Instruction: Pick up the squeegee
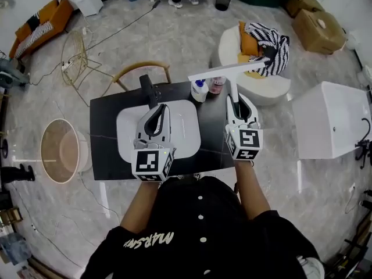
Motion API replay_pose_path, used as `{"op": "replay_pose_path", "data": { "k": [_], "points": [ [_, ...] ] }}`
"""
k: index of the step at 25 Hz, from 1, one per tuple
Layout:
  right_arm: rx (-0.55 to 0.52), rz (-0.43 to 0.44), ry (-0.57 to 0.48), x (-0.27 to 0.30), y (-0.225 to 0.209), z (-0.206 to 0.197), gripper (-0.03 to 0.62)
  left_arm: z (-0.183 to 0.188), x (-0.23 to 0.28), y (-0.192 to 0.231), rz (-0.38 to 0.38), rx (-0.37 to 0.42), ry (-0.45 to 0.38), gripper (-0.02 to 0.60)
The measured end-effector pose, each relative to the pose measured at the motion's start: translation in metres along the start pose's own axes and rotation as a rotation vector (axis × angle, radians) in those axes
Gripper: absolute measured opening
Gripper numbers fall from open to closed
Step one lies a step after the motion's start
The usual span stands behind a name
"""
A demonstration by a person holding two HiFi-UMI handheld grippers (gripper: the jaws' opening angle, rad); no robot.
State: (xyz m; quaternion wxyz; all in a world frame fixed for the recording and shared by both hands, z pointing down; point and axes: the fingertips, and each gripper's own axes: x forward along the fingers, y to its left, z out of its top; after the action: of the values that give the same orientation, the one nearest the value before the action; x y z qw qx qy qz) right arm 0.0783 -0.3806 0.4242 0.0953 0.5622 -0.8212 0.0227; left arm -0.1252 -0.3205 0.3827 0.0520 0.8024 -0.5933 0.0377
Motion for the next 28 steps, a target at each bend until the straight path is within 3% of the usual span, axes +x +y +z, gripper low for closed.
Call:
{"op": "replay_pose_path", "data": {
  "k": [7,12,28],
  "points": [
    [-0.013,0.008,-0.176,-0.004,0.004,0.073,0.084,0.033,0.001,0.022,0.039,0.033,-0.08,0.021],
    [-0.017,0.008,-0.248,-0.014,0.011,0.103,0.084,0.039,-0.004,0.03,0.057,0.035,-0.093,0.021],
    [-0.015,0.012,-0.322,-0.019,0.021,0.123,0.084,0.061,-0.008,0.043,0.066,0.049,-0.139,0.021]
  ]
}}
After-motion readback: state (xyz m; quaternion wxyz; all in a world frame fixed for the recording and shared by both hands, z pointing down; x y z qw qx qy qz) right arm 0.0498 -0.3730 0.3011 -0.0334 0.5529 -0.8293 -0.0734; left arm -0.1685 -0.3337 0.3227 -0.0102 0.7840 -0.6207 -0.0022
